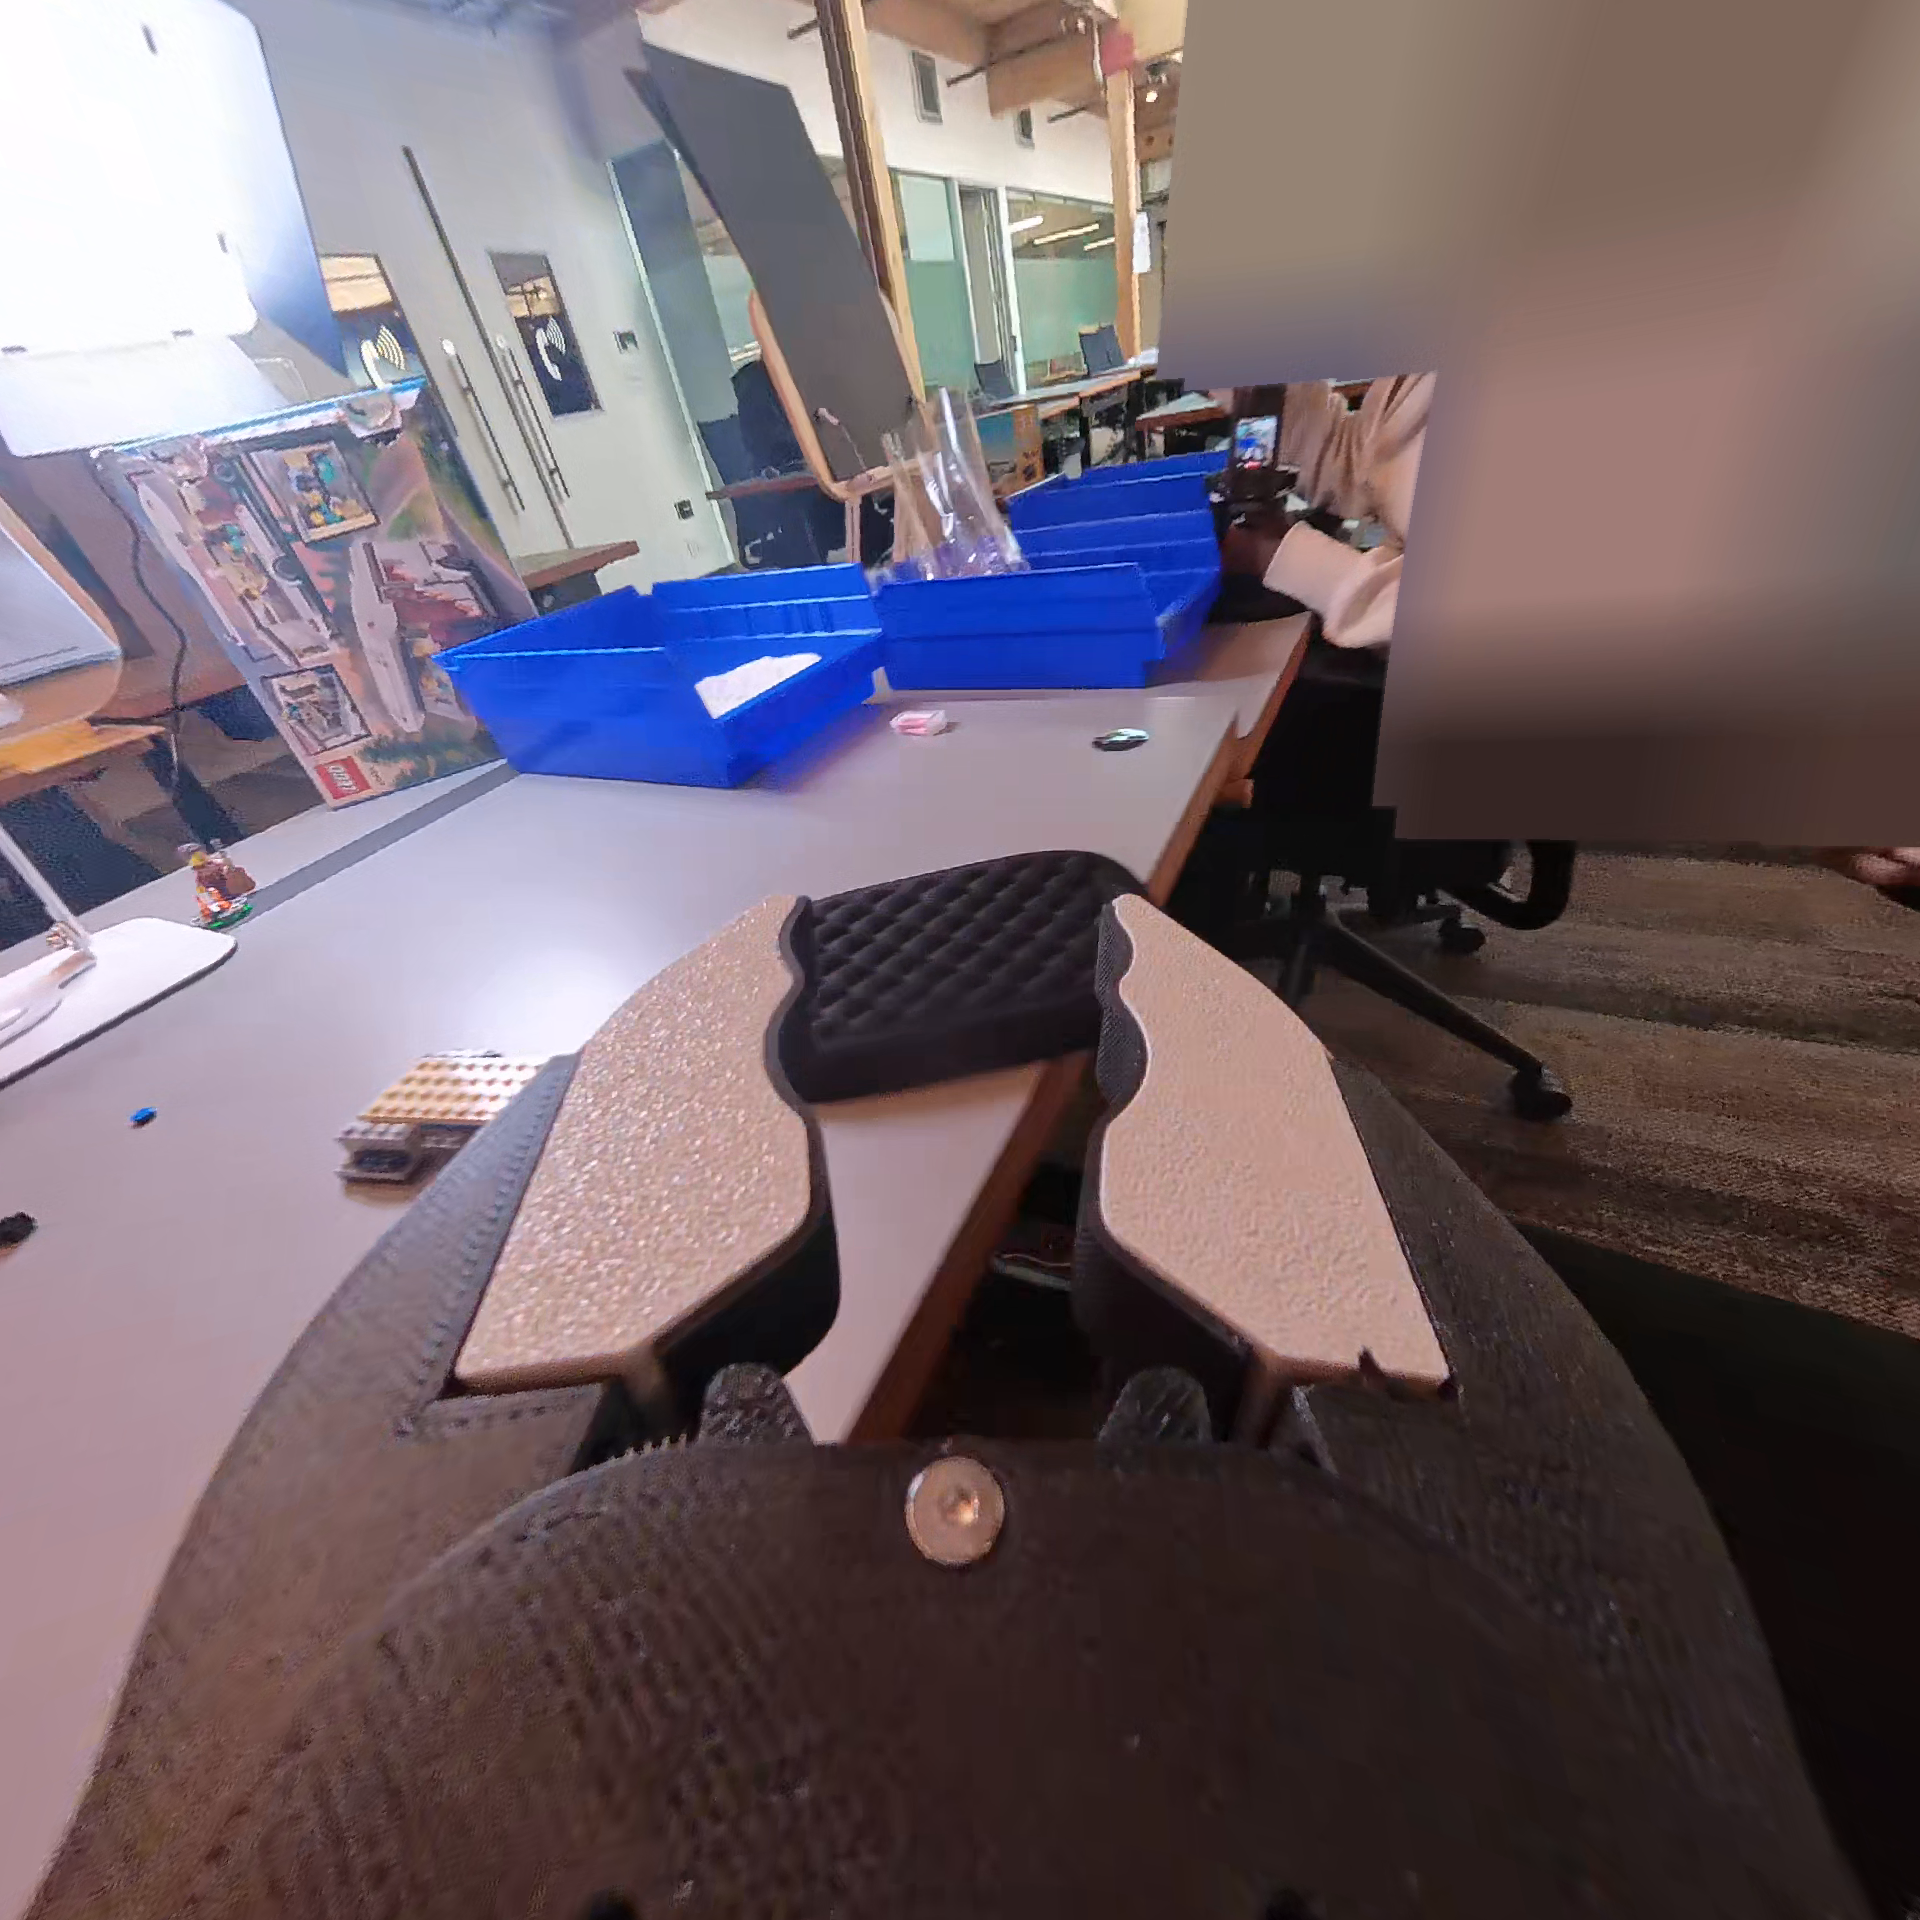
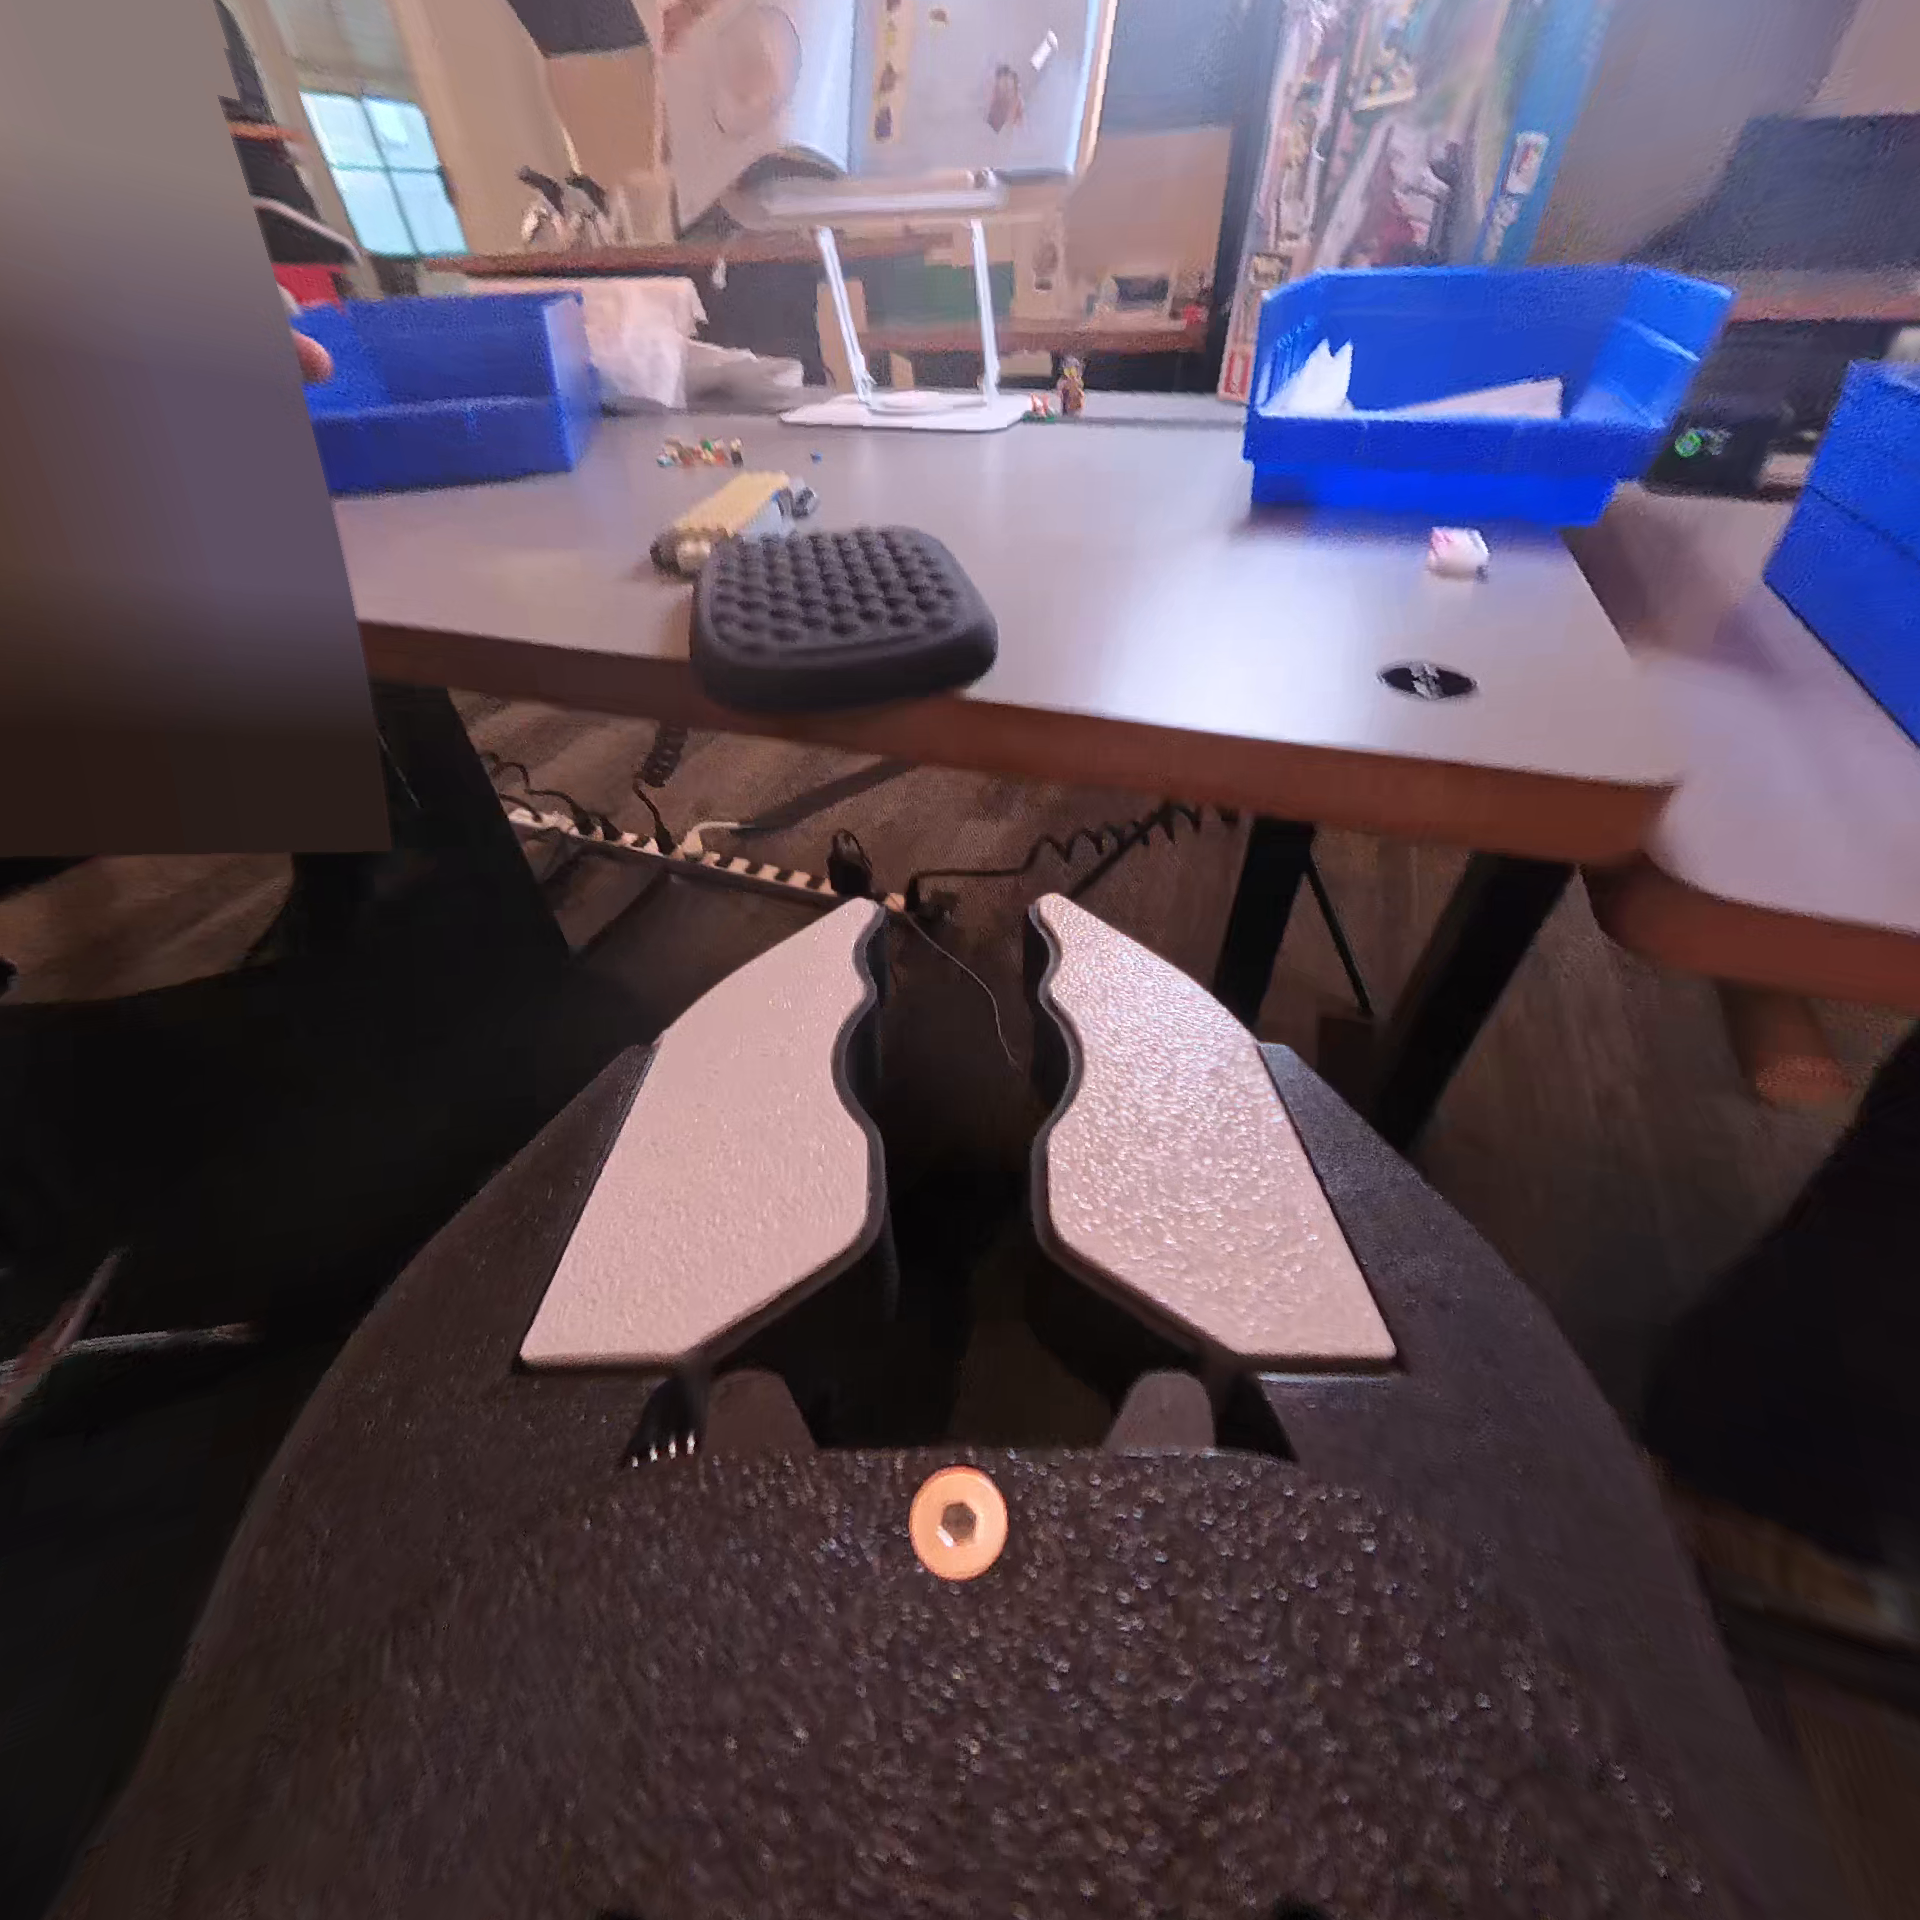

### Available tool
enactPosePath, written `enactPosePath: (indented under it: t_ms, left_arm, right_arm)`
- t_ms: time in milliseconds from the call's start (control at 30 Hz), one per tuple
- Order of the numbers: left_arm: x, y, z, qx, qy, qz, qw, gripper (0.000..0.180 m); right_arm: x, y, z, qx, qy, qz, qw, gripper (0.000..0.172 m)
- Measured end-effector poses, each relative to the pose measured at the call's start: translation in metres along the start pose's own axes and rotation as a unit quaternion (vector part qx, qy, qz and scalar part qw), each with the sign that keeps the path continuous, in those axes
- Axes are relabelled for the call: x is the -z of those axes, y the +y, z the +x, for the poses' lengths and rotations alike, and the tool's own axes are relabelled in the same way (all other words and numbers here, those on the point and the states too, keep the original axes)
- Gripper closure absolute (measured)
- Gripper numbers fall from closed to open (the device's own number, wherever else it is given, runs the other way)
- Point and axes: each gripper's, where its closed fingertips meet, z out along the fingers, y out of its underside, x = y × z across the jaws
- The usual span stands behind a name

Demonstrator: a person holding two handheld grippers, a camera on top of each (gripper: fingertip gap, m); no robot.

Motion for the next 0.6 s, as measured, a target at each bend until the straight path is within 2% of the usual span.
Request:
enactPosePath:
  t_ms: [167, 300, 433, 600]
  left_arm:
    - [0.021, -0.003, 0.074, -0.025, -0.01, 0.008, 1.0, 0.128]
    - [0.03, 0.01, 0.108, -0.032, -0.019, -0.012, 0.999, 0.13]
    - [0.027, 0.031, 0.117, -0.012, -0.035, -0.036, 0.999, 0.131]
    - [0.004, 0.074, 0.111, -0.001, -0.078, -0.056, 0.995, 0.13]
  right_arm:
    - [0.071, 0.061, 0.018, -0.029, 0.051, -0.041, 0.997, 0.145]
    - [0.103, 0.135, 0.07, -0.053, 0.116, -0.081, 0.989, 0.145]
    - [0.123, 0.24, 0.15, -0.083, 0.192, -0.148, 0.967, 0.145]
    - [0.123, 0.397, 0.241, -0.115, 0.254, -0.241, 0.93, 0.141]
